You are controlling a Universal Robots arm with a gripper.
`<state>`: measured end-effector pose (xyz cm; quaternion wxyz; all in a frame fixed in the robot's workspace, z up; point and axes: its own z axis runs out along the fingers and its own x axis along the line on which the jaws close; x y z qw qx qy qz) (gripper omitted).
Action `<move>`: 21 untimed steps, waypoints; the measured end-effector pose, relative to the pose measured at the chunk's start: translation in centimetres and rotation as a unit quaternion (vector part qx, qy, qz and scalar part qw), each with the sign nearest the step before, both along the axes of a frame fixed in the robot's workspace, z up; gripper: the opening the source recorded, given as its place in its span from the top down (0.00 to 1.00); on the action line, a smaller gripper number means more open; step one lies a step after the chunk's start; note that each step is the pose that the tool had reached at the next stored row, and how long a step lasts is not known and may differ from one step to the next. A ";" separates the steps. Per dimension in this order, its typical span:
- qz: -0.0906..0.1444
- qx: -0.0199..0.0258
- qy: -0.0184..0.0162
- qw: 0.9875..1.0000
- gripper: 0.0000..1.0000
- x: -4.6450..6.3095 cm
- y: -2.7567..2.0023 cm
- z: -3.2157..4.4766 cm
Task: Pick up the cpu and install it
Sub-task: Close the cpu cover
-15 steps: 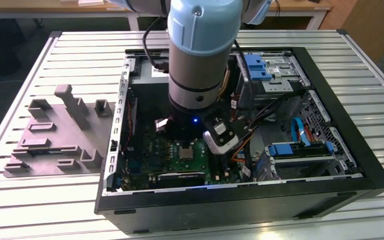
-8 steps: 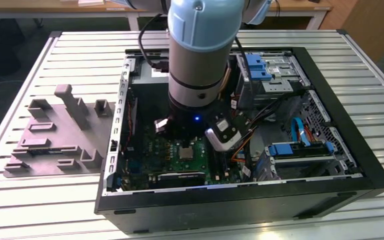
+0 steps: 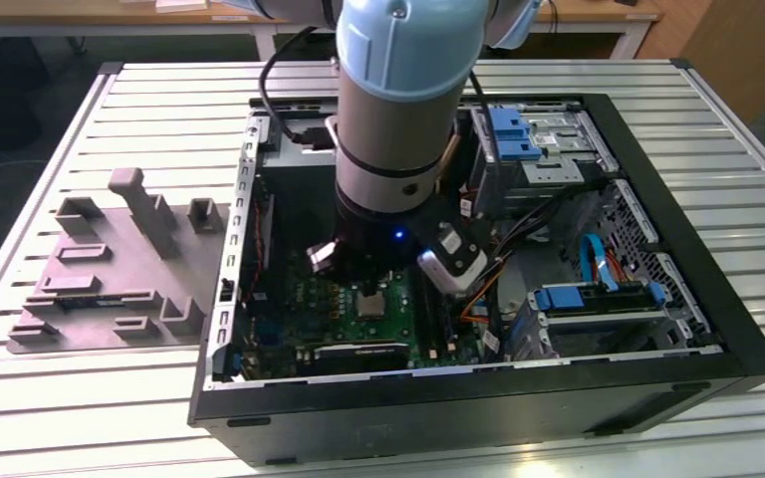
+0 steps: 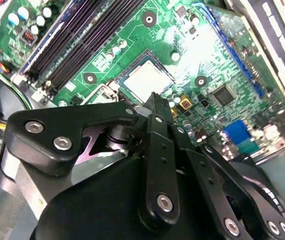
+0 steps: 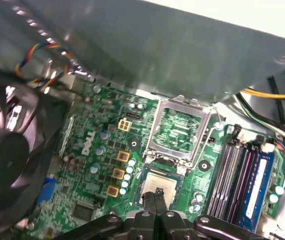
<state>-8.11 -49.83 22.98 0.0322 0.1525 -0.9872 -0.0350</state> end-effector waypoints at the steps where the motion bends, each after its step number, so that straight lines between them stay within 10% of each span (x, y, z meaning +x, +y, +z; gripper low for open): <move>1: 0.010 0.000 0.000 1.000 0.89 0.0 0.00 0.00; 11: 0.098 0.000 0.000 0.995 0.89 0.0 0.00 0.00; 21: 0.185 0.000 0.000 0.983 0.89 0.0 0.00 -0.01</move>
